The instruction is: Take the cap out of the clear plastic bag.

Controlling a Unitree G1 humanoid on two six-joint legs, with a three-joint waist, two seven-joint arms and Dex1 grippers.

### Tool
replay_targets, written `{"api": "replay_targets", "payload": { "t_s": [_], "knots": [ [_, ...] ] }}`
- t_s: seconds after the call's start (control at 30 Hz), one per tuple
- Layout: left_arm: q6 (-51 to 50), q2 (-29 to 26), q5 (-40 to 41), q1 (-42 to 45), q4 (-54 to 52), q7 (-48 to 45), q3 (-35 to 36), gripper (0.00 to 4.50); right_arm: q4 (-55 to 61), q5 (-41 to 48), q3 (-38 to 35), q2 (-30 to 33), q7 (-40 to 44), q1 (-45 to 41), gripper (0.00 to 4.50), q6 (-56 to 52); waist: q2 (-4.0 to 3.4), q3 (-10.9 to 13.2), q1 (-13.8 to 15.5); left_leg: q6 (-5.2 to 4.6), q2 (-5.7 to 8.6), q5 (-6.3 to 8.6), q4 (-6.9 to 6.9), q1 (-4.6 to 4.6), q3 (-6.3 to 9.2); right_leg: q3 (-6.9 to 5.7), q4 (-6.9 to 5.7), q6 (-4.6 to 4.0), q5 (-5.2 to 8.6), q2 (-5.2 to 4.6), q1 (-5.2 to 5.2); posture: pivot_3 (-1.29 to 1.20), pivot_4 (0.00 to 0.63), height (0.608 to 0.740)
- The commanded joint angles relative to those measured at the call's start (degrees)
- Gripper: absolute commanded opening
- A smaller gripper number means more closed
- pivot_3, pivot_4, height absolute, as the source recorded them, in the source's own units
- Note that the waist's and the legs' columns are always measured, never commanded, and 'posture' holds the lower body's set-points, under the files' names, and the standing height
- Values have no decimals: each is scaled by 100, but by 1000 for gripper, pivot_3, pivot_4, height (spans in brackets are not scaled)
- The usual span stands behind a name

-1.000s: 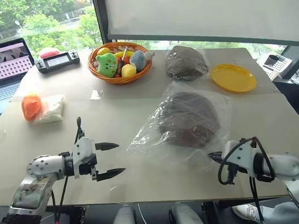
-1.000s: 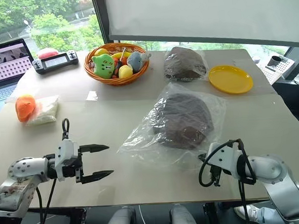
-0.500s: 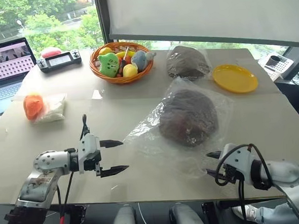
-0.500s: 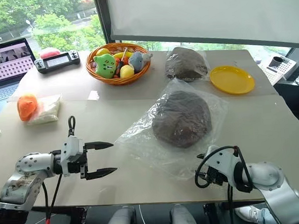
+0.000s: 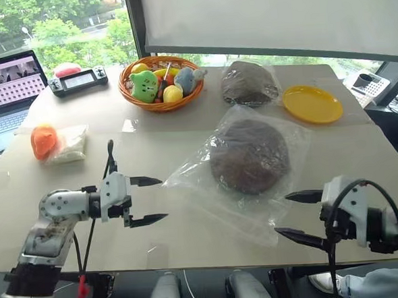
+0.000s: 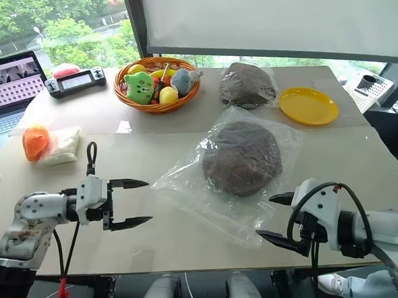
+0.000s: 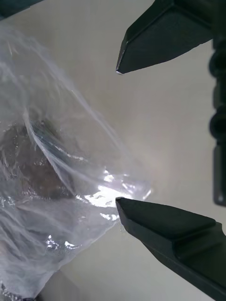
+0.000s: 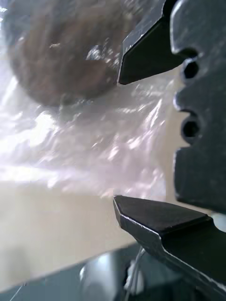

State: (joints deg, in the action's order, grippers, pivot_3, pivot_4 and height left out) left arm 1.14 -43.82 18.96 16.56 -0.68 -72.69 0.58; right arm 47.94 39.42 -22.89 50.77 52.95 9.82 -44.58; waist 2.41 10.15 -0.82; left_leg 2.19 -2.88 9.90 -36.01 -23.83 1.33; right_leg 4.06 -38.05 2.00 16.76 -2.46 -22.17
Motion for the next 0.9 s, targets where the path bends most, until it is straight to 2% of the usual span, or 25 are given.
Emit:
{"api": "replay_targets", "payload": {
  "t_s": [0.03,0.2,0.4,0.5,0.83,0.9],
  "knots": [
    [644,139,-281,453,318,-57,-181,4500,355,641,300,-216,-536,-394,4469,-263,0,0,0,0,1,0,0,0,0,0,0,0,0,0,-1,0,150,740],
    [1296,474,-659,820,906,-37,-541,4500,409,824,1037,-733,-1292,-854,4469,-326,1,-1,-7,0,4,0,2,-14,0,1,3,-1,-1,0,-10,0,150,740],
    [2049,1156,-1231,1296,1825,359,-977,4500,424,1039,1253,-933,-1693,-972,4469,-311,1,-1,23,-1,6,-1,-14,-27,9,-7,0,-2,-8,0,-12,0,150,740],
    [2306,1394,-1391,1579,2197,619,-1001,3830,464,1127,1244,-888,-1759,-864,4500,-278,1,-1,28,-1,7,-1,-24,-35,12,-9,0,6,-9,0,-12,0,150,740],
    [3065,1620,-1639,2122,3207,687,-1195,216,608,1346,1303,-889,-1944,-610,4500,-207,1,-1,-5,-3,8,1,-26,-35,12,-8,-2,4,-12,1,-12,0,150,740],
    [3005,1696,-1473,2256,3341,377,-1246,90,591,1374,1314,-883,-1943,-610,4500,-204,1,-1,11,-3,8,1,-27,-36,12,-8,-2,7,-11,1,-12,0,150,740]
  ]
}}
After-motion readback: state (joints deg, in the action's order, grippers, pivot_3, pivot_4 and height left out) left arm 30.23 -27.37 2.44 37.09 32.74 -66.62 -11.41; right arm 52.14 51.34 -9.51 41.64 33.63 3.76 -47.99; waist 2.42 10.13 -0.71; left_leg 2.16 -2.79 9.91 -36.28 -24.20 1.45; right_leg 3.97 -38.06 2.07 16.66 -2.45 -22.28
